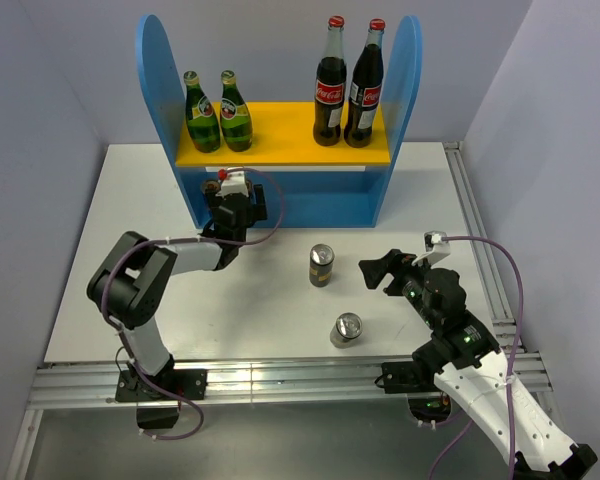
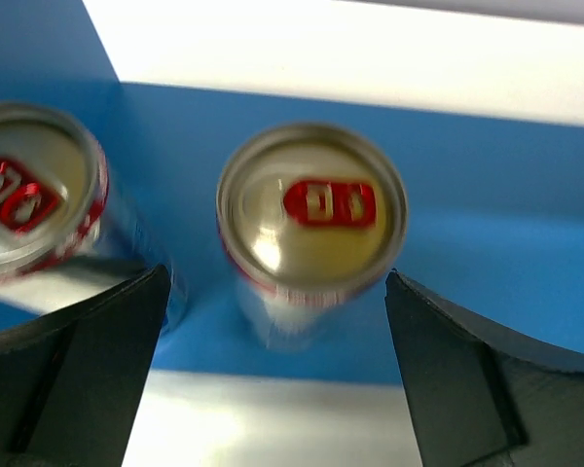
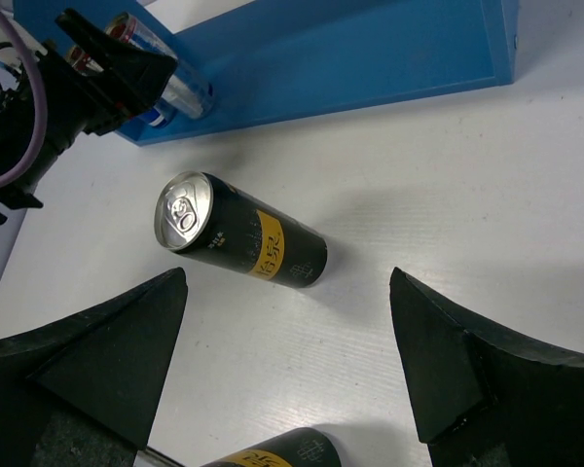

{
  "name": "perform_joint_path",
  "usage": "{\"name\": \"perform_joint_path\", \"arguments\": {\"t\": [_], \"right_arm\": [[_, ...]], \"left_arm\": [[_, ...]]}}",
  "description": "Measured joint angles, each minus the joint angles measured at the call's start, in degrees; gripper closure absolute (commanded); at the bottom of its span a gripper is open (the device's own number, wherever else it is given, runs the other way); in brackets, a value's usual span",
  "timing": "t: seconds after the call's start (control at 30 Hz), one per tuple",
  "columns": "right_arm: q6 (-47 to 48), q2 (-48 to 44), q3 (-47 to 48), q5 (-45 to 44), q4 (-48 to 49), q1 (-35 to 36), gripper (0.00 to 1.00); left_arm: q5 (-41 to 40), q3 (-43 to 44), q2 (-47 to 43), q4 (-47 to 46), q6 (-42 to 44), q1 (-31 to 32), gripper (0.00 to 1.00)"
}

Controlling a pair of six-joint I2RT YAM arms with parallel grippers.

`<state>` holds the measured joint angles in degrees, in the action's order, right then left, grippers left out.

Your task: Place and organize the beverage onto the shelf

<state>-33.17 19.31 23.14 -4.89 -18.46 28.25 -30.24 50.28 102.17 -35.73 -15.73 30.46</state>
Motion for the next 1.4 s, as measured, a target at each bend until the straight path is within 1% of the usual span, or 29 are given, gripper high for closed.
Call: {"name": "perform_joint_path", "arguments": {"t": [0.17, 0.37, 0.53, 0.63, 0.73, 0.77, 0.87, 0.93, 1.03, 1.13, 1.23, 1.27, 1.33, 1.4], "right_arm": [[0.0, -0.2, 0.0, -0.2, 0.0, 0.0, 0.08], [0.0, -1.3, 0.0, -0.6, 0.0, 0.0, 0.08], [0.0, -1.6, 0.0, -2.1, -0.3, 0.7, 0.08], [-0.5, -1.2, 0.3, -3.6, -1.1, 2.8, 0.08], [-2.0, 1.6, 2.2, -6.7, -3.7, 6.7, 0.07], [-2.7, 2.5, 3.0, -8.0, -4.5, 8.5, 0.07], [-5.6, 4.8, 6.1, -13.7, -8.2, 16.7, 0.07], [-8.2, 6.3, 8.9, -18.5, -11.0, 23.1, 0.06], [-14.2, 9.1, 13.4, -26.5, -16.2, 32.7, 0.06], [-23.5, 12.8, 17.3, -35.5, -23.7, 44.0, 0.05], [-36.7, 18.9, 21.0, -42.6, -34.1, 56.1, 0.04], [-41.9, 22.0, 22.5, -44.5, -38.6, 59.8, 0.0], [-51.9, 28.5, 25.1, -47.1, -45.2, 66.1, 0.0], [-59.7, 33.6, 26.4, -48.3, -48.6, 71.4, 0.0]], "left_arm": [[-0.4, -1.9, -5.1, 0.9, -0.2, 2.3, 0.01], [-3.5, -3.8, -15.9, 4.4, -1.4, 7.6, 0.01], [-6.1, -7.2, -29.0, 16.1, -5.1, 12.1, 0.01], [-8.5, -9.1, -38.2, 25.4, -8.2, 15.2, 0.01], [-10.3, -10.4, -48.1, 35.0, -11.7, 19.2, 0.01], [-10.7, -10.6, -51.0, 38.1, -12.9, 20.2, 0.01], [-13.4, -11.0, -57.8, 45.2, -16.2, 22.9, 0.01], [-15.2, -11.0, -60.0, 48.8, -18.5, 25.5, 0.01], [-17.1, -10.8, -59.2, 54.5, -22.3, 28.7, 0.01], [-18.8, -10.7, -56.8, 59.6, -25.2, 30.6, 0.01], [-19.9, -10.7, -56.7, 62.5, -26.7, 32.1, 0.01], [-20.2, -10.7, -57.0, 63.0, -27.1, 32.5, 0.01], [-20.7, -10.7, -57.8, 63.7, -27.5, 32.8, 0.01], [-21.1, -10.7, -58.6, 64.1, -28.0, 33.2, 0.01]]}}
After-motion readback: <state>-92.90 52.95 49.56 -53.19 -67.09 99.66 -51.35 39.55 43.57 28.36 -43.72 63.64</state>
